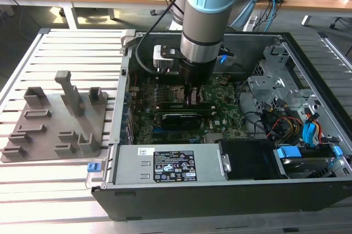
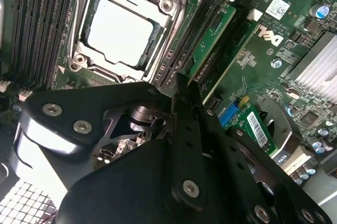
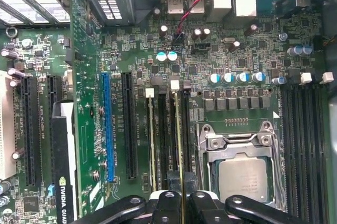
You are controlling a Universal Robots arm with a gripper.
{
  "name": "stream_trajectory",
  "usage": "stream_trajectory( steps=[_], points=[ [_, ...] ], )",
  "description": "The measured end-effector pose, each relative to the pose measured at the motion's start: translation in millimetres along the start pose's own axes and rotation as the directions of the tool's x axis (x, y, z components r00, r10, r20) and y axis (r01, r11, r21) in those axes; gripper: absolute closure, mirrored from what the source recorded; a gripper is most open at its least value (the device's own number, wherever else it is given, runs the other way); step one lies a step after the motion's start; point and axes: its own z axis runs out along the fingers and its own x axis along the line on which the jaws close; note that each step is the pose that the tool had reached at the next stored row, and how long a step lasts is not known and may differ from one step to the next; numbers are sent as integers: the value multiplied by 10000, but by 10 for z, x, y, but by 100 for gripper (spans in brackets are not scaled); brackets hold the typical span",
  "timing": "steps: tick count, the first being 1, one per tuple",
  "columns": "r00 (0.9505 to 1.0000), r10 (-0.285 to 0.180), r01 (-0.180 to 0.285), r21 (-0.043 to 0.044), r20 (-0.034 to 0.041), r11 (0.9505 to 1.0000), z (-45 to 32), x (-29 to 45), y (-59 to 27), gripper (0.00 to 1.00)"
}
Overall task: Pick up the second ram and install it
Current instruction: 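Insert the second ram into the second slot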
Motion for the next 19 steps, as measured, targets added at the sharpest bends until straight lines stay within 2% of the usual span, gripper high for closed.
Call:
stream_trajectory(
  steps=[5, 6, 7, 8, 10, 12, 19],
  points=[
    [10000, 3, -3, 0, 6, 10000, 18, -1, 1, 85],
    [10000, 1, -1, 0, -3, 10000, 17, 0, 0, 79],
    [10000, 1, -1, 8, -38, 10000, -33, -3, 5, 79],
    [10000, 1, -1, 20, -36, 10000, -99, -8, 15, 79],
    [10000, -1, 1, 33, -47, 10000, -297, -58, 27, 80],
    [10000, -7, 7, 31, -54, 10000, -311, -70, 28, 89],
    [10000, -12, 12, 32, -53, 10000, -311, -70, 28, 89]
  ],
)
